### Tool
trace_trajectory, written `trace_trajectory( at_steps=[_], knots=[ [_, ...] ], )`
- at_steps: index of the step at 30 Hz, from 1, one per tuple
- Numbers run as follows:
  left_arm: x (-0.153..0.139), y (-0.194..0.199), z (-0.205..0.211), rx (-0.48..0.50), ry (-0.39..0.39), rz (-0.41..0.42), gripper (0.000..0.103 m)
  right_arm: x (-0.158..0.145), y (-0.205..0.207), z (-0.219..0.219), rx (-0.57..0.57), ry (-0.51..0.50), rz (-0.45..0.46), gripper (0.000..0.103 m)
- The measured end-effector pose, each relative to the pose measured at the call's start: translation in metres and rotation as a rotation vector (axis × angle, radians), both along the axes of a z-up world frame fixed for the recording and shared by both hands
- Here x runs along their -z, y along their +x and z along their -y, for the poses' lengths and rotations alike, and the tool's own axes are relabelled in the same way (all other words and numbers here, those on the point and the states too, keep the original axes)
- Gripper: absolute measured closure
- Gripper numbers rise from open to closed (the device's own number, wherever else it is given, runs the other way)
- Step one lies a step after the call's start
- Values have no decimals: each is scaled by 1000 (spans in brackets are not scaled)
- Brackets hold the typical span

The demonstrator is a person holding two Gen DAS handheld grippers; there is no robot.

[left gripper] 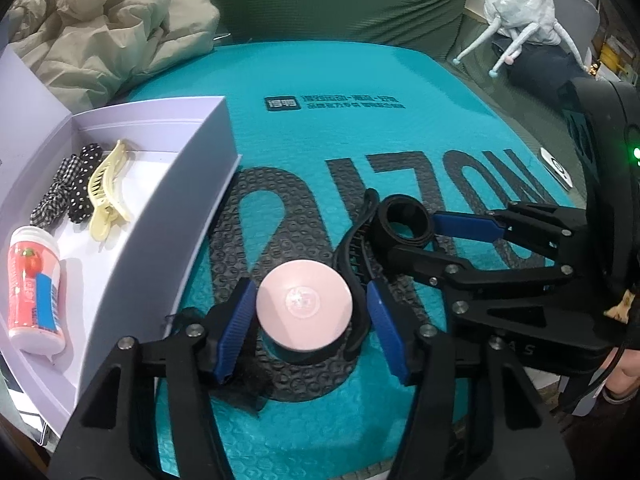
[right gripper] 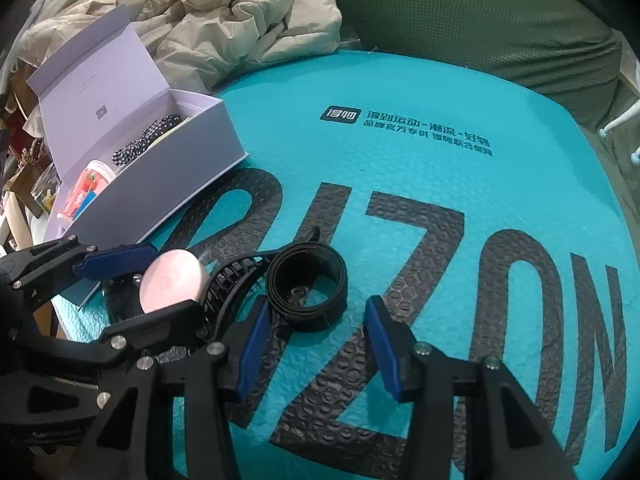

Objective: Organize objects
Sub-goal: 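Close the left gripper around the round pink-lidded compact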

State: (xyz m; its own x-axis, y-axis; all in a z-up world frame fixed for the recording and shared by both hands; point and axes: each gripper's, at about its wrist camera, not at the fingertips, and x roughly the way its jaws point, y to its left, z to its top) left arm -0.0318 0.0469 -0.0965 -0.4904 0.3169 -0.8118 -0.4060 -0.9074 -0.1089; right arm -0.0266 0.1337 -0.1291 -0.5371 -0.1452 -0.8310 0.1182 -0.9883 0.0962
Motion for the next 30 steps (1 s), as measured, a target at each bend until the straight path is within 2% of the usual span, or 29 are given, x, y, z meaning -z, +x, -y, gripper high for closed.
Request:
trace_trajectory(
  at_steps=[6, 12, 16, 18, 19, 20, 30],
  knots=[
    [0, 1, -3, 33, 29, 14, 49, -2, -4, -6, 17, -11, 2, 54],
    [-6, 5, 6, 21, 32, 6, 49, -4, -11, 1, 8, -9, 2, 53],
    [-4, 9, 12, 20, 10, 12, 49, 5, -18, 5, 22, 24, 27, 53],
    [-3, 13, 15, 23, 0, 4, 49, 4, -18, 4, 30, 26, 7, 53],
    [-3, 13, 16, 26, -3, 2, 49, 4, -18, 4, 31, 28, 6, 55],
    [-3, 14, 16, 31, -1, 1, 49, 3, -18, 4, 33, 28, 5, 61],
    [0, 14, 10, 54, -9, -1, 49, -1, -13, 2, 8, 13, 52, 61]
  ],
)
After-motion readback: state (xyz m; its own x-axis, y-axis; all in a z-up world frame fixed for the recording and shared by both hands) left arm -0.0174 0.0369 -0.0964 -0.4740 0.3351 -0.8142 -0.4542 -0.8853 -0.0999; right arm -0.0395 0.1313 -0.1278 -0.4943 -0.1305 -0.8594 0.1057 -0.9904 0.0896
